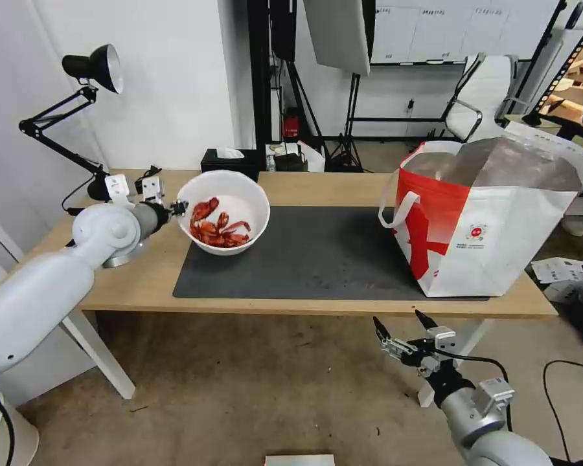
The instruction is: Pick up the trash from the table and place it into the takeout bag.
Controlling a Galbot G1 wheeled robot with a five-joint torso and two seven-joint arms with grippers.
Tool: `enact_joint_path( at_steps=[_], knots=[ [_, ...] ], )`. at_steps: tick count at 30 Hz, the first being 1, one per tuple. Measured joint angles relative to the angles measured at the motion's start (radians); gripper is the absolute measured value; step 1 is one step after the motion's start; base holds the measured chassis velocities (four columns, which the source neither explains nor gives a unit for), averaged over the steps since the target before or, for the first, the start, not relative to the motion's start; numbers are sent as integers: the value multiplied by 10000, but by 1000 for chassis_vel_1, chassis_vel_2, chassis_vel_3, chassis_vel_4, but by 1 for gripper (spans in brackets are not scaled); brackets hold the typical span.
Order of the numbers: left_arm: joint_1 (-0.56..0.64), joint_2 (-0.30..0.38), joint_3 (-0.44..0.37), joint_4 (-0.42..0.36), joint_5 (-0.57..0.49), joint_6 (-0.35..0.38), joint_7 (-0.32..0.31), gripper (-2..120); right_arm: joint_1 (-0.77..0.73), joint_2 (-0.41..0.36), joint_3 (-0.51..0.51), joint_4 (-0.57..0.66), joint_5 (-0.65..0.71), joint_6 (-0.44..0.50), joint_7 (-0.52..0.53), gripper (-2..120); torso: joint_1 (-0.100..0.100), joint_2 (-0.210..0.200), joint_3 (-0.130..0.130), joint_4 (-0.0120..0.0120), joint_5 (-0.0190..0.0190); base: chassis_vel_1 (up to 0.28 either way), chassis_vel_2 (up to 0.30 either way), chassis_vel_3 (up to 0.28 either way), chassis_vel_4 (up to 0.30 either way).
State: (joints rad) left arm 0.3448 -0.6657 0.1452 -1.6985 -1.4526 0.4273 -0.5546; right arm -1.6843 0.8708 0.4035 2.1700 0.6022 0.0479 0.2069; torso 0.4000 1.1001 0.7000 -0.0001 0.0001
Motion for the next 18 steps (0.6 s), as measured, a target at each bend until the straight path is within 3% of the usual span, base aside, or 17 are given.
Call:
enact_joint_path(
  at_steps=[10, 18],
  knots=[
    [-475, -32, 268, -157, 66, -46, -41, 0, 0, 0, 0, 0, 0, 0, 0, 100, 0, -1, 0, 1, 0, 0, 0, 0, 0],
    [-2006, -671, 1377, 253, -647, 35, -387, 0, 0, 0, 0, 0, 0, 0, 0, 100, 0, -1, 1, 4, -3, 0, 0, 0, 0]
  ],
)
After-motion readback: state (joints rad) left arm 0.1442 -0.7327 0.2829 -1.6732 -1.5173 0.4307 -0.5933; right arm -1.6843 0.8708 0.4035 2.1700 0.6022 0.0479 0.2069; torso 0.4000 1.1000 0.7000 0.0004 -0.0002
